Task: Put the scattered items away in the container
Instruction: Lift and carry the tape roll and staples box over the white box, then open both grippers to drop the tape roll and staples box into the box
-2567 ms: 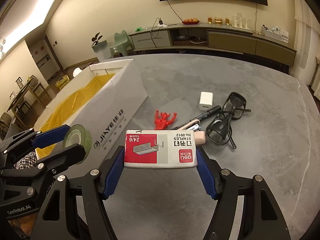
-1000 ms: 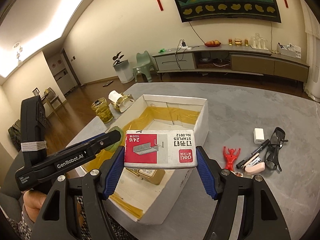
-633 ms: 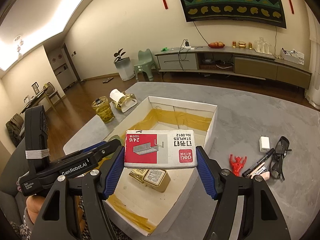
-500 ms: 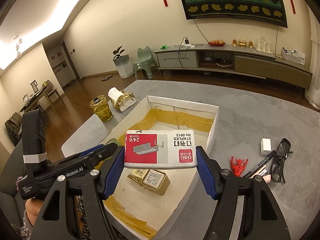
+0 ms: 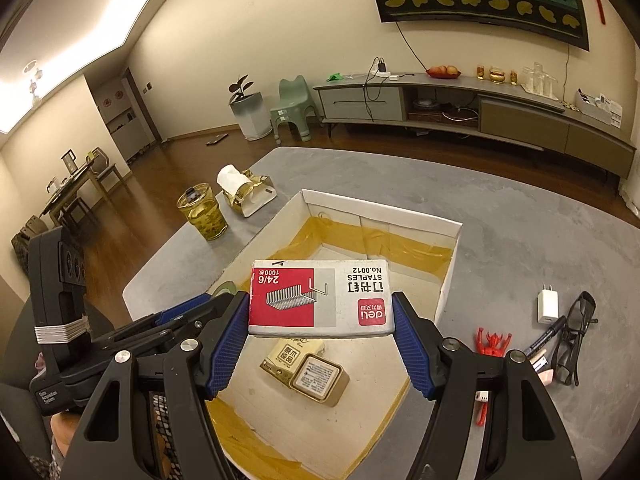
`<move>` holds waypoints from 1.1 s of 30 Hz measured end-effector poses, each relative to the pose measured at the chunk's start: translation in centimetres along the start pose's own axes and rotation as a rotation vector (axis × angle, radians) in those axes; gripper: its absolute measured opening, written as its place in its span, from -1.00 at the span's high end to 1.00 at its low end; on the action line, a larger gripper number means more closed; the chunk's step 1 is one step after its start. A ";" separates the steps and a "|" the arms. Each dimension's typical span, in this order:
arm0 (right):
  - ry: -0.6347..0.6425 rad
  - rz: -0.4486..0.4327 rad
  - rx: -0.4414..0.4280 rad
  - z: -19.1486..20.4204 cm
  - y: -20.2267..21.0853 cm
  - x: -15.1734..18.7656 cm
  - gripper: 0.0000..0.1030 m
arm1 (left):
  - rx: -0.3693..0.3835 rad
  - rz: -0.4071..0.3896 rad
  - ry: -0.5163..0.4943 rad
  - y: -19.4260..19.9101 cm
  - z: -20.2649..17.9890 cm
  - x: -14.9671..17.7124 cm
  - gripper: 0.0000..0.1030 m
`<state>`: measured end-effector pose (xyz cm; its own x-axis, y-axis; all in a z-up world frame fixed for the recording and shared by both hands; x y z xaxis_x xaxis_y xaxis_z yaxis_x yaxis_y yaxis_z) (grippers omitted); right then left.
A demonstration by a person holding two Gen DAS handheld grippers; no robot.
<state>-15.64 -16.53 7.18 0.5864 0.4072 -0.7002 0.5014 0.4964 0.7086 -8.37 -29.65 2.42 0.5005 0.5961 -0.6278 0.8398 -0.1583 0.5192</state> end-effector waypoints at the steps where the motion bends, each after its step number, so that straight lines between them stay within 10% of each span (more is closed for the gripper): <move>1: 0.003 0.003 -0.002 0.1 -0.1 -0.2 -0.36 | 0.002 0.002 -0.003 -0.1 -0.2 -0.2 0.02; 33: 0.106 0.217 0.069 -1.8 -8.4 -1.8 -0.36 | -0.047 0.182 0.033 -7.9 0.3 -4.9 0.02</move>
<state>-22.07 -20.00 2.35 0.6171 0.5782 -0.5337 0.4153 0.3368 0.8451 -17.40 -31.57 1.16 0.6354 0.5868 -0.5019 0.7249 -0.2295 0.6495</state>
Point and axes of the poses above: each gripper's, at about its wrist camera, not at the fingertips, and y roughly against the way its jaws point, z to its left, x to its underside, the point moved 8 cm from there along -y, roughly the way its jaws point, and after that the axes turned 12 degrees about x, right-handed, at the moved point
